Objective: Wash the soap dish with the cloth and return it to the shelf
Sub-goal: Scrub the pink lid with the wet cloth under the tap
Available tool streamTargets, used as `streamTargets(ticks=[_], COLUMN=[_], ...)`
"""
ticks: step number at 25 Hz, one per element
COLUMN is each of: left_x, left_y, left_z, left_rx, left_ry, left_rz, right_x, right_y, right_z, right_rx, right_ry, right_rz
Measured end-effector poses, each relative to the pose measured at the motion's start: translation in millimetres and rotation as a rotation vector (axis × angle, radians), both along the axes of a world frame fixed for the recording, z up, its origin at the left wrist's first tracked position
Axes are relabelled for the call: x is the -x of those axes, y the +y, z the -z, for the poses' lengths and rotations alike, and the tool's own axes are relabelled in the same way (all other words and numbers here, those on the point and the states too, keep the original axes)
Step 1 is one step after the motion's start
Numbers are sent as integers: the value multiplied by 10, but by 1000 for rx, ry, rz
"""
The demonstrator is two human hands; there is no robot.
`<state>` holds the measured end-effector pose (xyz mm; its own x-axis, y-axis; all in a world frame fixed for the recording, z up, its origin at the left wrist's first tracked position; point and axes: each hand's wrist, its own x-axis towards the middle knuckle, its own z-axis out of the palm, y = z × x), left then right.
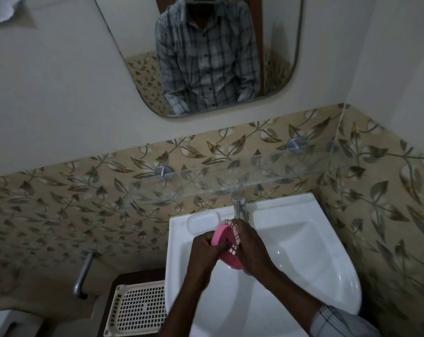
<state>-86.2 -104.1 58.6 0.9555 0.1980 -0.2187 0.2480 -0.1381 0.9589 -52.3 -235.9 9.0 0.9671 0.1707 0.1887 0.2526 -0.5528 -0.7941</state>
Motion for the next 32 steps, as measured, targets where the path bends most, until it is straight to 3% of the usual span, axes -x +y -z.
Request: streamTargets(ticks=[2,5,8,13,17,22,25,27,29,32], left_x=[-97,-96,-9,-32,153,201,213,192,70,-160], left_y=[72,44,48,64,-13,-105,-123,-71,15,89], left_z=[-87,-73,74,139,167,203,221,191,109,-76], left_rx=[-146,-234,-313,-144,-114,76,102,68,-86,-322], left_ry=[130,60,-21,-70,-174,-203,-208,-195,-147,-132], left_rz=[129,102,-4,-103,-296,-513,-481,-282,-108,-111], right_x=[-6,99,21,20,-186,-205,-174,-212,-248,-123], right_y=[66,92,8,257,152,334,381,334,282,355], right_z=[-17,-141,-122,-83,-260,-401,-383,-345,-310,-387], right_rx=[51,81,-12,89,-234,-533,-754,-550,-272,-131], right_ry=[-229,-289,-277,-376,148,593,831,708,491,191], right_rz=[-20,-196,-119,-192,-51,45,210,231,192,14])
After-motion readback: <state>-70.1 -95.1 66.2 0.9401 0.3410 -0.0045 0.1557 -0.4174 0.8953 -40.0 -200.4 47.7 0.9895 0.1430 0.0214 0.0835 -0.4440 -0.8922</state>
